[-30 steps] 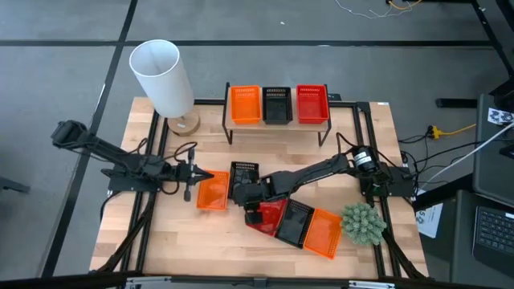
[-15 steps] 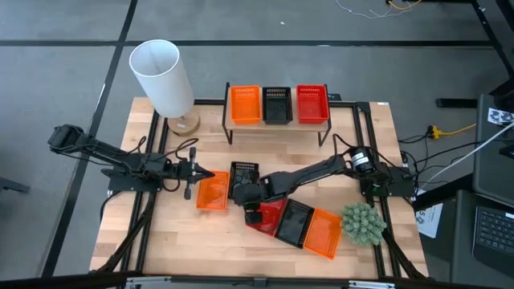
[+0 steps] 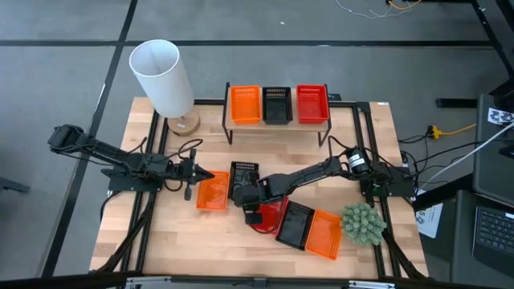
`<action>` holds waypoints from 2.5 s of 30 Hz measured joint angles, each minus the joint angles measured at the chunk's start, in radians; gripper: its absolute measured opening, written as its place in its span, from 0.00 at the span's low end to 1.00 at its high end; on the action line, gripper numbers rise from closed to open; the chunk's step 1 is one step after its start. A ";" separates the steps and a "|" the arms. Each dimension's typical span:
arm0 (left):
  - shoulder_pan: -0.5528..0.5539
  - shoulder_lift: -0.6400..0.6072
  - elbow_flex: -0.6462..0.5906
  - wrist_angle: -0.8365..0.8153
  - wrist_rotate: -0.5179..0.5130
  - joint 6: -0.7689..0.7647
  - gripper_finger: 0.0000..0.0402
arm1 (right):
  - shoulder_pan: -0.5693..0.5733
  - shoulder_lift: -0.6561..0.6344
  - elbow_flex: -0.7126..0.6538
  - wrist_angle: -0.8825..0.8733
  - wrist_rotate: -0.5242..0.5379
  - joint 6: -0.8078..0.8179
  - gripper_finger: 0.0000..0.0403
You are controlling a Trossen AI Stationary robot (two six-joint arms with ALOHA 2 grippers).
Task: Stack baskets on shelf by color
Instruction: Stack the bottom left black basket on the black basket on the top shelf
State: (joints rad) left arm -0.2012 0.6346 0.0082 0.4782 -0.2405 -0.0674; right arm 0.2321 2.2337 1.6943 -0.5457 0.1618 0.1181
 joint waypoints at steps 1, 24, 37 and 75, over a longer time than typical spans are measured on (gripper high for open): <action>0.000 0.000 0.000 0.000 0.000 0.004 0.00 | 0.000 0.000 0.000 0.000 -0.005 0.000 0.24; 0.000 0.000 0.000 -0.052 -0.002 -0.013 0.00 | 0.028 -0.003 0.239 -0.223 0.024 -0.071 0.00; 0.000 0.000 0.000 -0.052 -0.004 -0.035 0.00 | 0.039 -0.004 0.525 -0.549 0.029 -0.152 0.00; 0.000 0.000 0.000 -0.083 -0.014 -0.035 0.00 | -0.351 -0.651 0.103 -0.529 0.167 -0.419 0.00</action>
State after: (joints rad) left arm -0.2012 0.6346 0.0086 0.3954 -0.2546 -0.1028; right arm -0.1187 1.5827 1.7976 -1.0744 0.3293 -0.3006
